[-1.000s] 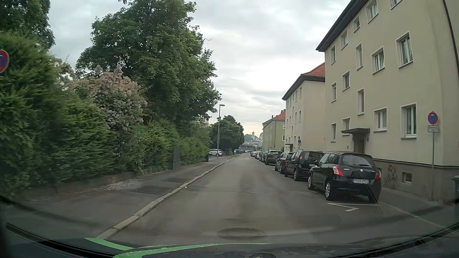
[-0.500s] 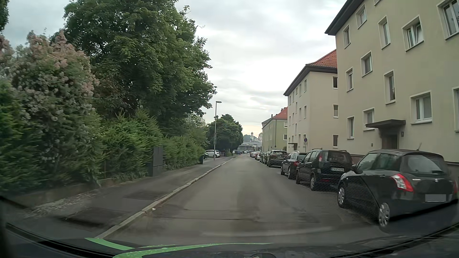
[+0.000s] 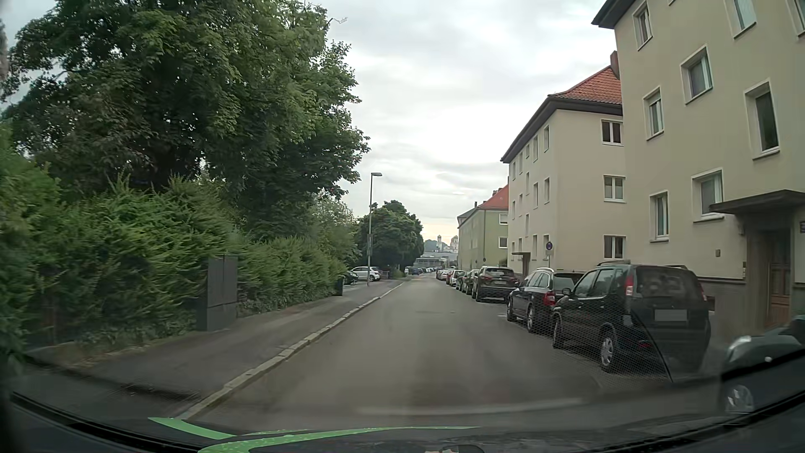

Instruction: Follow the waypoints while adhering to traffic rules and regulations

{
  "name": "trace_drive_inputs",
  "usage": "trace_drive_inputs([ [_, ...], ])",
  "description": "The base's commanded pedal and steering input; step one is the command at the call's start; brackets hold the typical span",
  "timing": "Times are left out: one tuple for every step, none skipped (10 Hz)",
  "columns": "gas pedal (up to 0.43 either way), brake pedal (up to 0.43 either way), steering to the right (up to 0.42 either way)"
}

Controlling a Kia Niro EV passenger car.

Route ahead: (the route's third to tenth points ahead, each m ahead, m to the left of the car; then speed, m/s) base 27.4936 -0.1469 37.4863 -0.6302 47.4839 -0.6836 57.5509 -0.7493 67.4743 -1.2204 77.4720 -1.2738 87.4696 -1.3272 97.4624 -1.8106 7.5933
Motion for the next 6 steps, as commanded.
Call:
trace_drive_inputs([
  [0.059,0.0,0.007],
  [0.059,0.0,0.007],
  [0.059,0.0,0.006],
  [0.059,0.0,0.004],
  [0.059,0.0,0.004],
  [0.059,0.0,0.004],
])
